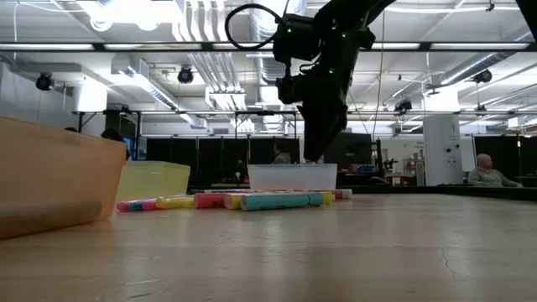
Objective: Pick & Place Markers
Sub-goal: Put the yellow highlighter into the orange bin
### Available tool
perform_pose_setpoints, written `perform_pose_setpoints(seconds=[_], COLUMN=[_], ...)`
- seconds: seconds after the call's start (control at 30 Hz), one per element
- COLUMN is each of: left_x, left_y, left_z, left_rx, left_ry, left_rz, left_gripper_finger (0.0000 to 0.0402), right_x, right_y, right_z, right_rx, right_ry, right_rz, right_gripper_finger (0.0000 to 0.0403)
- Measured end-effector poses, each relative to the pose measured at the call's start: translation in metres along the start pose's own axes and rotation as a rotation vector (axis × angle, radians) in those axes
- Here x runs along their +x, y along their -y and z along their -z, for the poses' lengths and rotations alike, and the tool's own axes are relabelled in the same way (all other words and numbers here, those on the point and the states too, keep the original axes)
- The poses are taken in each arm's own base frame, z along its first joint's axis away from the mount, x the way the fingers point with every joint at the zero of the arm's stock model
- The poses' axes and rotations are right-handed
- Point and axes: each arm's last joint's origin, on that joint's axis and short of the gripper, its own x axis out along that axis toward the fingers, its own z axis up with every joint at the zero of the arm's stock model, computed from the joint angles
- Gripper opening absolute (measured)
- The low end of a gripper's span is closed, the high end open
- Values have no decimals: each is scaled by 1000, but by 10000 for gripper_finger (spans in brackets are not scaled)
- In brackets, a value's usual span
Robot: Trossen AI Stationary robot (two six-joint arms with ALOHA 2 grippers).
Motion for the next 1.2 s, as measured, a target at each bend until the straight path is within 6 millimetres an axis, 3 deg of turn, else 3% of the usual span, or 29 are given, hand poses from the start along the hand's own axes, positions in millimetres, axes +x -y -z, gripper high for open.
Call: perform_pose_setpoints(seconds=[0.27, 0.4, 0.53, 1.2], left_x=[4, 10, 11, 30], left_y=[2, 5, 10, 20], left_z=[2, -1, -11, -2], left_rx=[57, 49, 44, 67], left_ry=[9, 118, 202, 232], left_rz=[-30, -151, -154, -185], left_gripper_finger=[172, 172, 172, 172], right_x=[-9, -9, -9, -24], right_y=[-1, -2, -1, -4], right_z=[-9, -8, -8, -20], right_rx=[-146, -204, -244, -259], right_ry=[42, 36, 28, 95], right_rz=[-1, 0, 1, -3], right_gripper_finger=[226, 226, 226, 226])
